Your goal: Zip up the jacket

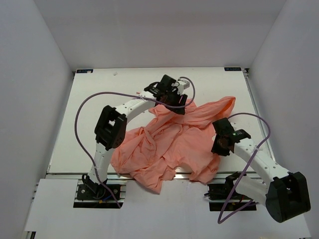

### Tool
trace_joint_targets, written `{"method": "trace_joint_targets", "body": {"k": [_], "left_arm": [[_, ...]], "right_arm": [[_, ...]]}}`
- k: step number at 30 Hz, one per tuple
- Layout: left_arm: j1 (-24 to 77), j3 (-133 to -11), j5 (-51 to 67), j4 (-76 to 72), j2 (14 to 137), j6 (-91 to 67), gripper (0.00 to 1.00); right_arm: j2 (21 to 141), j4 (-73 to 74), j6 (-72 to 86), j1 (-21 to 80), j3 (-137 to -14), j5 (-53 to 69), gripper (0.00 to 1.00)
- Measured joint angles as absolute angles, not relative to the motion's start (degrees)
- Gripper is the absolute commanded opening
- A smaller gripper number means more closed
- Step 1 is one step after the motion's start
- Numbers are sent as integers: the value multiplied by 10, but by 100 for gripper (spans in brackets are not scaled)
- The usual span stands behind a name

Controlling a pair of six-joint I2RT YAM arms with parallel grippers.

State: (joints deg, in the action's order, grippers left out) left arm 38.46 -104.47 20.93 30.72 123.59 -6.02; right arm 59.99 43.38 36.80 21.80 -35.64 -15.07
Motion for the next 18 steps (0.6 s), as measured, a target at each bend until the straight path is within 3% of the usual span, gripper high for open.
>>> {"method": "trace_joint_targets", "body": {"k": [1, 2, 3, 4, 11, 18], "left_arm": [[386, -1057, 204, 310, 1248, -58, 45], [385, -1068, 197, 312, 1262, -58, 36], [384, -1077, 188, 316, 1274, -58, 9], [383, -1082, 179, 318, 1285, -63, 0], [368, -1053, 100, 320, 1300, -99, 0], [270, -832, 64, 261, 1169, -177, 0]], "right_arm": [[600, 430, 369, 218, -353, -148, 19], [600, 424, 370, 218, -350, -148, 7], [600, 420, 369, 218, -349, -148, 0], [600, 416, 369, 217, -348, -149, 0], [621, 402, 364, 209, -363, -177, 0], [631, 391, 349, 194, -437, -233, 0]]}}
